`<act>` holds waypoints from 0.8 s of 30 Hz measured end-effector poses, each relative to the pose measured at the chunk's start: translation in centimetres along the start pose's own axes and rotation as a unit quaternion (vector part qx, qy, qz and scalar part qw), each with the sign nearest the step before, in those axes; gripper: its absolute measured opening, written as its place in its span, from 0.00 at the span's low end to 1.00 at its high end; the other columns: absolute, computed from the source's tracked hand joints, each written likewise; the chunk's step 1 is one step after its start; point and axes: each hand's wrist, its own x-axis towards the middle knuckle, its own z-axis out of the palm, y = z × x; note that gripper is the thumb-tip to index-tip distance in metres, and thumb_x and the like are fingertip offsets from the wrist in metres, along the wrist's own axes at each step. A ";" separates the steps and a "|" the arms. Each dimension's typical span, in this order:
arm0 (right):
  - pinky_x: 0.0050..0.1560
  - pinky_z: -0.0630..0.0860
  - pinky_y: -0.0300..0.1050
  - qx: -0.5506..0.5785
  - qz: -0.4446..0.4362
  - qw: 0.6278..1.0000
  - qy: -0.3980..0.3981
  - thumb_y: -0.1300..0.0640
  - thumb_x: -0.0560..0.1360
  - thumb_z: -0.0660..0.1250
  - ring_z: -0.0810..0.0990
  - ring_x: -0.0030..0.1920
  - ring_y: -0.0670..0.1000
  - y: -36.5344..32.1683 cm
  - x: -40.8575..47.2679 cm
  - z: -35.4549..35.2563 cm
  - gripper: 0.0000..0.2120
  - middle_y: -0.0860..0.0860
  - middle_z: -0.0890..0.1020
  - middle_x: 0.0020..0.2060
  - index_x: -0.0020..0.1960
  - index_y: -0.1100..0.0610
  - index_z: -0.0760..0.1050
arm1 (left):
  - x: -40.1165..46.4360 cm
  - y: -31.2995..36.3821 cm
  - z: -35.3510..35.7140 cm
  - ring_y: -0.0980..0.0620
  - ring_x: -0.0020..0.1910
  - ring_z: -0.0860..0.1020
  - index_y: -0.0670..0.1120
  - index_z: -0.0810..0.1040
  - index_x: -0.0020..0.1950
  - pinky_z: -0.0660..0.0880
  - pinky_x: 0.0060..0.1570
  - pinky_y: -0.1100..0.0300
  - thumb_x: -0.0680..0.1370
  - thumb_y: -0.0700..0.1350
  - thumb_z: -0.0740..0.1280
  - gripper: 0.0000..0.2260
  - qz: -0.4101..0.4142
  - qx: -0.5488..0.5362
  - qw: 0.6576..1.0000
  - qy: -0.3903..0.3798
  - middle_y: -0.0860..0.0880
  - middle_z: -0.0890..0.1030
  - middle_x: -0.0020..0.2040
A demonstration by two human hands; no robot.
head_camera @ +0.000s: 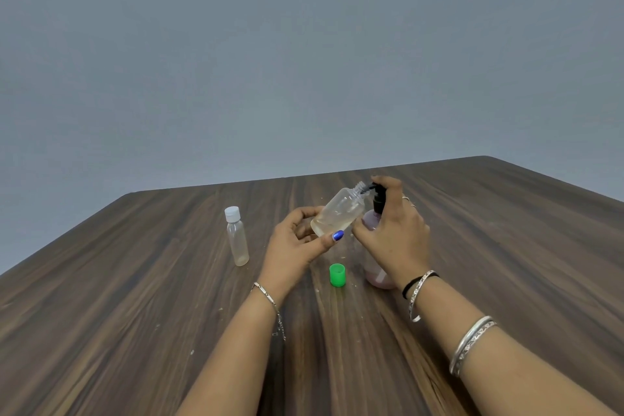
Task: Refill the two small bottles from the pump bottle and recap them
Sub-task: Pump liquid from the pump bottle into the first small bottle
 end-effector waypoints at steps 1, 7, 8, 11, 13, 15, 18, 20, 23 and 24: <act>0.40 0.65 0.42 -0.001 0.001 1.000 0.000 0.54 0.69 0.67 0.76 0.48 0.53 0.0 0.0 0.0 0.27 0.44 0.70 0.42 0.62 0.44 0.56 | 0.0 0.0 0.0 0.55 0.41 0.81 0.46 0.76 0.53 0.79 0.49 0.59 0.68 0.34 0.73 0.16 0.000 0.002 1.000 -0.001 0.47 0.83 0.45; 0.41 0.66 0.43 0.004 0.004 1.000 -0.018 0.51 0.71 0.66 0.74 0.47 0.51 0.0 -0.2 -0.5 0.31 0.45 0.70 0.43 0.64 0.40 0.49 | 0.0 0.1 0.0 0.57 0.41 0.81 0.46 0.76 0.53 0.79 0.50 0.59 0.68 0.34 0.73 0.16 0.001 0.008 1.000 -0.001 0.48 0.83 0.45; 0.41 0.66 0.43 0.006 0.007 1.000 -0.018 0.51 0.70 0.66 0.73 0.46 0.50 0.0 -0.1 -0.5 0.33 0.45 0.70 0.43 0.65 0.39 0.48 | 0.0 0.1 0.0 0.56 0.42 0.81 0.46 0.76 0.53 0.79 0.50 0.58 0.68 0.34 0.73 0.16 0.000 0.008 1.000 0.000 0.48 0.83 0.46; 0.41 0.66 0.43 0.003 0.017 1.000 -0.017 0.49 0.70 0.66 0.70 0.44 0.48 0.0 0.0 -0.3 0.36 0.45 0.71 0.44 0.66 0.39 0.45 | 0.0 0.1 -0.1 0.53 0.44 0.82 0.47 0.76 0.53 0.79 0.51 0.56 0.68 0.35 0.73 0.17 -0.003 0.009 1.000 0.003 0.47 0.84 0.46; 0.42 0.65 0.42 0.003 0.013 1.000 -0.013 0.50 0.70 0.66 0.73 0.46 0.50 0.0 -0.1 -0.3 0.34 0.45 0.70 0.44 0.65 0.40 0.47 | -0.1 0.2 -0.1 0.54 0.43 0.82 0.46 0.76 0.53 0.79 0.50 0.57 0.68 0.35 0.73 0.17 -0.005 0.008 1.000 0.002 0.47 0.84 0.46; 0.42 0.65 0.42 0.002 0.003 1.000 -0.010 0.51 0.70 0.66 0.76 0.49 0.52 -0.1 -0.1 -0.3 0.31 0.45 0.70 0.43 0.64 0.42 0.50 | -0.2 0.3 -0.1 0.53 0.43 0.82 0.46 0.76 0.54 0.79 0.50 0.56 0.68 0.34 0.73 0.17 -0.006 0.008 1.000 0.001 0.46 0.84 0.46; 0.42 0.65 0.42 -0.002 0.006 1.000 -0.005 0.52 0.70 0.66 0.76 0.50 0.54 -0.2 -0.1 -0.2 0.27 0.46 0.71 0.43 0.61 0.44 0.52 | -0.2 0.3 0.0 0.50 0.45 0.81 0.44 0.76 0.55 0.79 0.51 0.54 0.68 0.34 0.73 0.17 -0.012 0.005 1.000 0.002 0.44 0.84 0.47; 0.42 0.66 0.43 0.001 0.010 1.000 0.005 0.52 0.70 0.66 0.77 0.50 0.55 -0.3 -0.1 -0.1 0.27 0.49 0.74 0.44 0.59 0.43 0.52 | -0.3 0.3 0.0 0.50 0.44 0.82 0.45 0.76 0.54 0.79 0.51 0.53 0.69 0.33 0.73 0.16 -0.016 0.004 1.000 0.002 0.44 0.84 0.46; 0.41 0.69 0.46 -0.009 0.012 1.000 0.017 0.51 0.70 0.66 0.76 0.51 0.56 -0.5 -0.2 0.0 0.28 0.51 0.77 0.47 0.61 0.43 0.50 | -0.4 0.4 0.1 0.50 0.43 0.81 0.46 0.76 0.53 0.79 0.49 0.54 0.69 0.34 0.73 0.16 -0.018 0.001 1.000 0.003 0.44 0.84 0.46; 0.41 0.69 0.46 -0.020 0.011 1.000 0.017 0.51 0.71 0.65 0.76 0.51 0.55 -0.6 -0.2 0.1 0.29 0.51 0.77 0.48 0.63 0.43 0.49 | -0.4 0.4 0.1 0.50 0.43 0.82 0.46 0.76 0.52 0.79 0.49 0.55 0.69 0.34 0.73 0.15 -0.018 0.000 1.000 0.005 0.44 0.84 0.46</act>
